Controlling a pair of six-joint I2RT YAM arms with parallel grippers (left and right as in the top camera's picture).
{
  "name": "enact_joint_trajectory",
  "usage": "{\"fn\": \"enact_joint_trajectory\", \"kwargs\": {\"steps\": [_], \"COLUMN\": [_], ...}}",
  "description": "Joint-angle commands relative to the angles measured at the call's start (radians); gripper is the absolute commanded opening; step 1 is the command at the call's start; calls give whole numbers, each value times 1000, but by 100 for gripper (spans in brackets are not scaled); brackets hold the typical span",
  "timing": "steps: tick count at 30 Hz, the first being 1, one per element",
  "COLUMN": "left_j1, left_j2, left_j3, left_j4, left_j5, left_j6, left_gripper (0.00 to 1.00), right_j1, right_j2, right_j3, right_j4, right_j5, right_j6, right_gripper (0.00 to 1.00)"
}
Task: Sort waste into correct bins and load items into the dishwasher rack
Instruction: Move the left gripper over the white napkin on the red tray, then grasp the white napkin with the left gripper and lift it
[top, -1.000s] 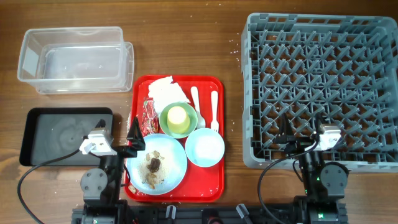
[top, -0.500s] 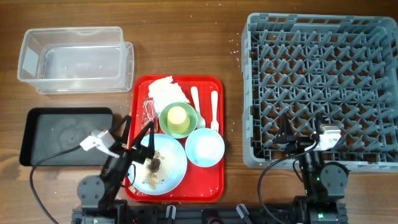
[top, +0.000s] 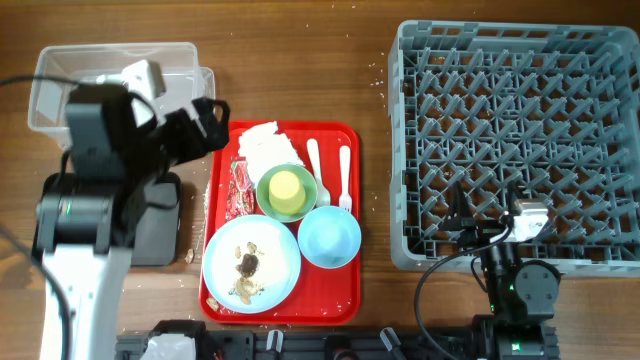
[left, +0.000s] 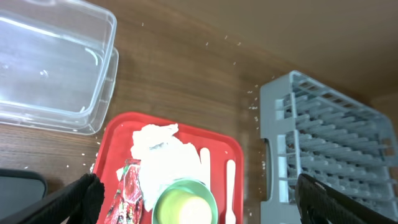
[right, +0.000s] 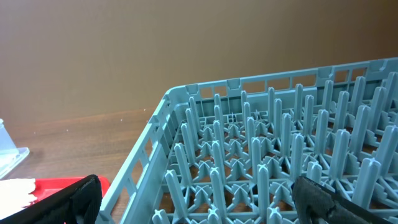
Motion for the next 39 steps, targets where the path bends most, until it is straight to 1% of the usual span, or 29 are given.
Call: {"fn": "enact_joint_trajectory", "kwargs": {"steps": [1,4,5,6,7,9,12,16,17,22,25,27,28,31,33,35,36,39], "left_j1": [-71,-94,-107,-122,-144,-170,-183,-183,-183,-183,-183,-183,-183,-183,-183,-183,-183,-183], "left_j2": [202,354,409,454,518,611,709,791,806,816,816,816,816,816,799,744,716,584], "left_j3": [103,103,102,102,102,102,102,102,102,98,91,71,62,50,53,54,54,54], "left_j4": [-91,-82,-64,-42,-21,3,26,63,76,85,89,101,105,103,100,95,88,58], "left_j5": [-134,31,51,30,-31,-87,-89,-117,-118,-121,-122,-122,-122,-121,-97,-45,-42,-43], "left_j6": [-71,-70,-68,-53,-51,-51,-71,-70,-70,-70,-70,-70,-70,-70,-71,-71,-79,-100], "left_gripper": [100,100,100,93,83,81,80,73,70,51,46,29,26,4,4,4,4,4], "right_j1": [-5,-5,-5,-5,-5,-5,-5,-5,-5,-5,-5,-5,-5,-5,-5,-5,-5,-5], "right_j2": [-5,-5,-5,-5,-5,-5,-5,-5,-5,-4,-5,-5,-5,-5,-5,-5,-5,-5], "right_j3": [-1,-1,-1,-1,-1,-1,-1,-1,-1,-1,-1,-1,-1,-1,-1,-1,-1,-1], "right_j4": [3,3,3,3,3,3,3,3,3,3,3,3,3,3,3,3,3,3], "right_j5": [-1,-1,-1,-1,-1,-1,-1,-1,-1,-1,-1,-1,-1,-1,-1,-1,-1,-1], "right_j6": [-12,-12,-12,-12,-12,-12,-12,-12,-12,-12,-12,-12,-12,-11,-12,-11,-11,-12], "right_gripper": [100,100,100,100,100,100,100,100,100,100,100,100,100,100,100,100,100,100]}}
